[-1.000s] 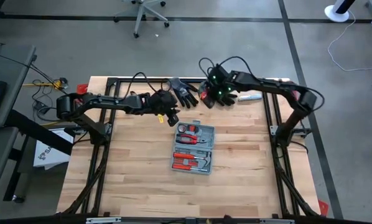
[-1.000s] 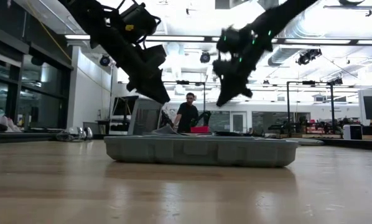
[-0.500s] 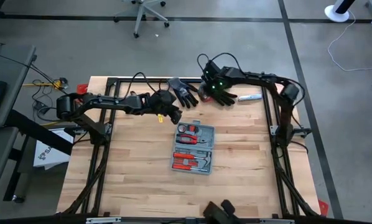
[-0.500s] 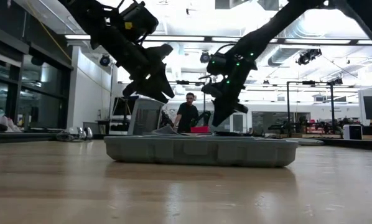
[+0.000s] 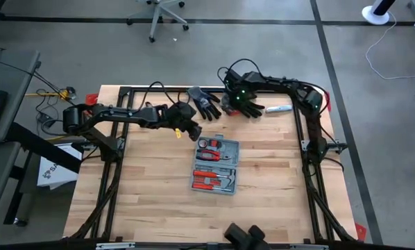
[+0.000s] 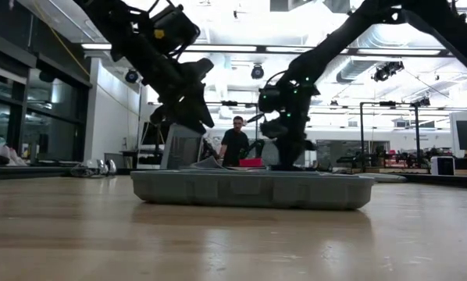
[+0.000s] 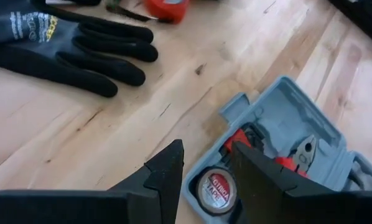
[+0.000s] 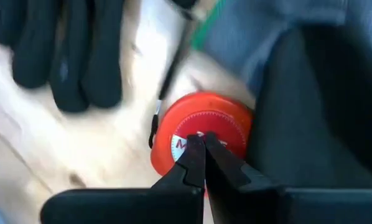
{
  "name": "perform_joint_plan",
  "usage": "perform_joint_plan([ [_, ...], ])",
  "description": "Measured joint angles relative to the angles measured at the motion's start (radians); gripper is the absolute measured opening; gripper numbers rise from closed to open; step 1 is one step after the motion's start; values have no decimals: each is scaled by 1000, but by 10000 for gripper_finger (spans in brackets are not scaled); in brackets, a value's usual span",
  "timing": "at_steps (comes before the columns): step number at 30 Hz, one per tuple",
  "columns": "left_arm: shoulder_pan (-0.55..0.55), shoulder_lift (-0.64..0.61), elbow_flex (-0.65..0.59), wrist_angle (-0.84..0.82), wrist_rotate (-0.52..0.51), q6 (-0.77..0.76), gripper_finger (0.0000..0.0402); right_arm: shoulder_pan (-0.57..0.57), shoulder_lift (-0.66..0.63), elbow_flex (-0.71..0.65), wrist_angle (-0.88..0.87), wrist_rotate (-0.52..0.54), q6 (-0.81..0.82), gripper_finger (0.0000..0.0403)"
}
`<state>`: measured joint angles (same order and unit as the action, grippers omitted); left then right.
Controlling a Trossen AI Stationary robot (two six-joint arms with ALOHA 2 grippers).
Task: Prefit tool cases
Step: Put the orange measuring tool into the gray tool box
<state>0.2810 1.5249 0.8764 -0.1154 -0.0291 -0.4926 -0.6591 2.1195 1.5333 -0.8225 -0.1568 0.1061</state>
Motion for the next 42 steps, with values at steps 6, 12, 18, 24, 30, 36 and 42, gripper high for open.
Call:
perform_joint_plan([
  [6,0,0,0,-54,-1,90,126,42,-65,-132,-31,-7,19,0],
  [12,0,0,0,-111,-6,110,126,111,-204,-336,63,-5,146,0],
  [18,0,0,0,-121,-9,148,126,180,-376,-558,176,-9,341,0],
  [24,0,0,0,-120,-11,208,126,258,-542,-725,234,25,530,0],
  [30,0,-1,0,-120,-13,226,126,342,-764,-793,257,197,702,0],
  [36,0,-1,0,-120,-46,225,126,422,-862,-800,252,198,771,0],
  [42,0,18,0,-128,-52,201,126,519,-811,-800,265,174,828,0],
])
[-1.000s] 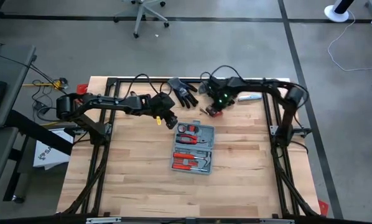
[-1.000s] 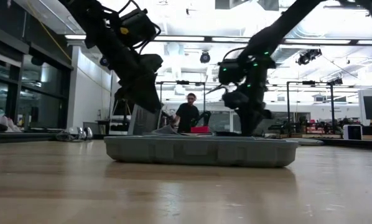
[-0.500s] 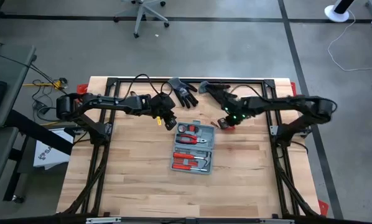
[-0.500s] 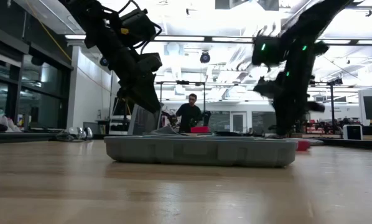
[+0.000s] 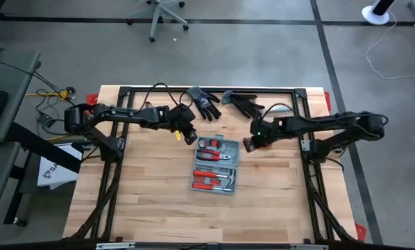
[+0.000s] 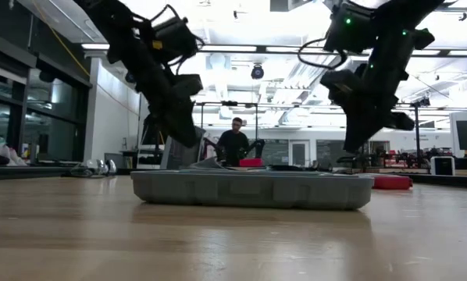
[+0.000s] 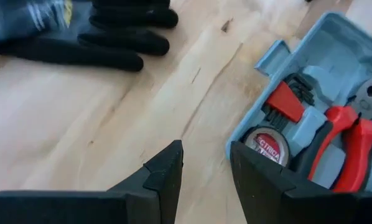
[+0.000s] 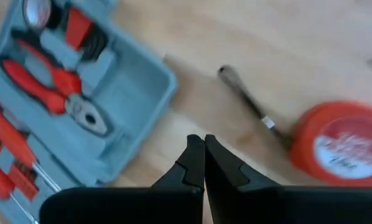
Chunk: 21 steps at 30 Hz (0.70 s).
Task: Prefit tool cases
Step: Put the orange measuring tool into the gray tool box
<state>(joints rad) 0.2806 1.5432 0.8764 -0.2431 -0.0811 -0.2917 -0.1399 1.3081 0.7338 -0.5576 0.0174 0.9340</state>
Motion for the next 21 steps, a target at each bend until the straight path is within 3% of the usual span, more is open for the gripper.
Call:
perform_joint_plan([
  [10,6,147,0,-62,231,-71,126,87,243,1,232,-98,12,0],
  [15,-17,182,0,-72,226,-99,126,47,340,2,399,-144,20,0],
  [21,-25,182,0,-102,200,-83,126,-36,364,2,467,-173,5,0],
])
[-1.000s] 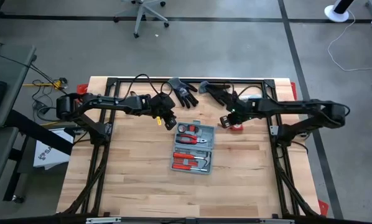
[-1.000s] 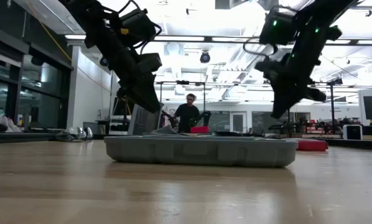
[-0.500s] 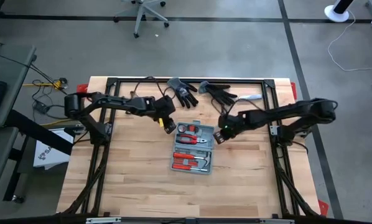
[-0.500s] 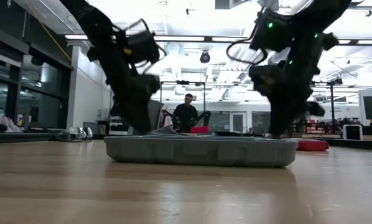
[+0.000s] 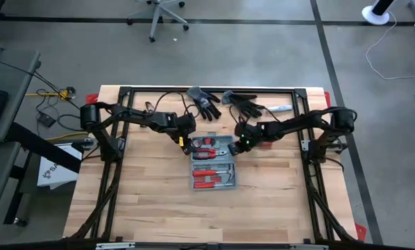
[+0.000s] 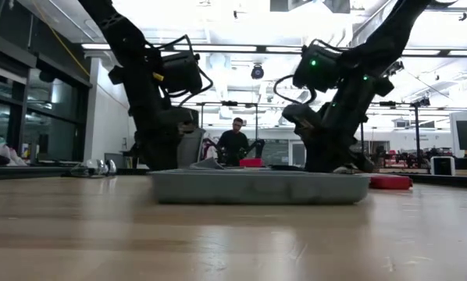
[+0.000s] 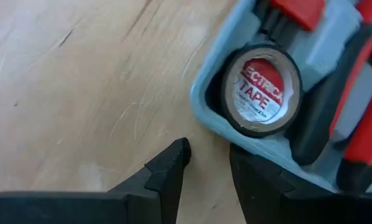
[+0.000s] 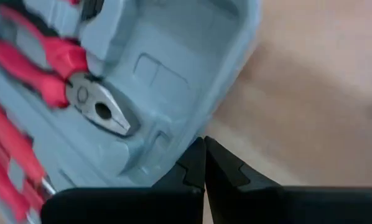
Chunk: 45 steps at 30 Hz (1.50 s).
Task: Prefit tool cases
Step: Put the orange measuring tool into the gray tool box
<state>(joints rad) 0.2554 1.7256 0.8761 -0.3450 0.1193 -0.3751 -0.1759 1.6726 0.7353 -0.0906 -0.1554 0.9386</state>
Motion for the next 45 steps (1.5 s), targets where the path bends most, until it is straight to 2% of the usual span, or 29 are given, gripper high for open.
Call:
perform_joint_plan([
  [6,15,-4,2,-52,-14,52,126,-73,0,2,17,-13,-81,0],
  [11,34,-27,2,-147,-19,87,126,-89,-21,6,3,-53,-110,0],
  [20,79,-150,-2,-203,-43,100,126,-53,-32,6,-11,-136,-109,0],
  [26,101,-210,-2,-202,-45,106,126,8,-32,6,17,-136,-78,0],
  [30,101,-256,-2,-146,-17,102,126,15,-39,6,33,-129,-79,0],
  [36,101,-348,-2,10,106,35,126,-7,-181,5,-40,30,-161,0],
  [41,101,-427,0,154,104,19,126,-68,-298,5,-187,76,-290,0],
  [45,101,-467,0,260,73,-3,126,-109,-324,5,-315,81,-358,0],
])
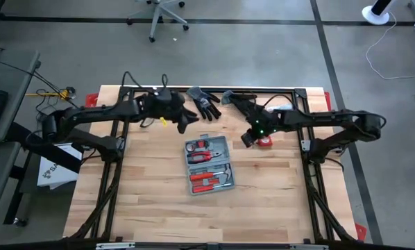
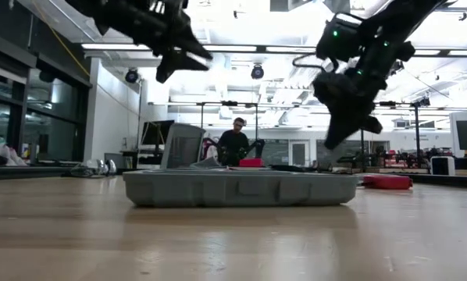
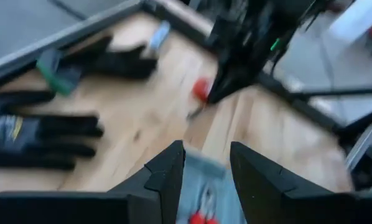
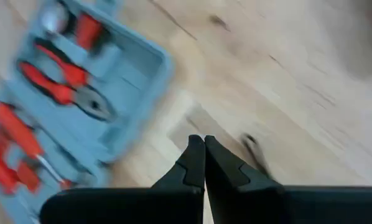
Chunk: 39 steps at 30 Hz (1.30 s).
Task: Prefit tool cases
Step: Put the orange measuring tool into the gray tool box
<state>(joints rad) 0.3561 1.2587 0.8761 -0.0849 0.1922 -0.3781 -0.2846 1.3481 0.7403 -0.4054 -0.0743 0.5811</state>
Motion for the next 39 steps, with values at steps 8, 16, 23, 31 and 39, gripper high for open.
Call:
perform_joint_plan([
  [8,0,-21,0,81,8,-122,126,-17,0,0,-114,-11,-114,6],
  [16,0,-21,0,84,8,-135,126,-17,0,0,-61,-31,-195,93],
  [23,-5,-21,0,84,13,-135,126,-17,11,0,-67,21,-293,164],
  [31,-5,-21,0,83,14,-134,126,-17,134,-1,-38,20,-324,172],
  [39,-5,-21,0,82,15,-134,126,-16,273,3,26,111,-274,172],
])
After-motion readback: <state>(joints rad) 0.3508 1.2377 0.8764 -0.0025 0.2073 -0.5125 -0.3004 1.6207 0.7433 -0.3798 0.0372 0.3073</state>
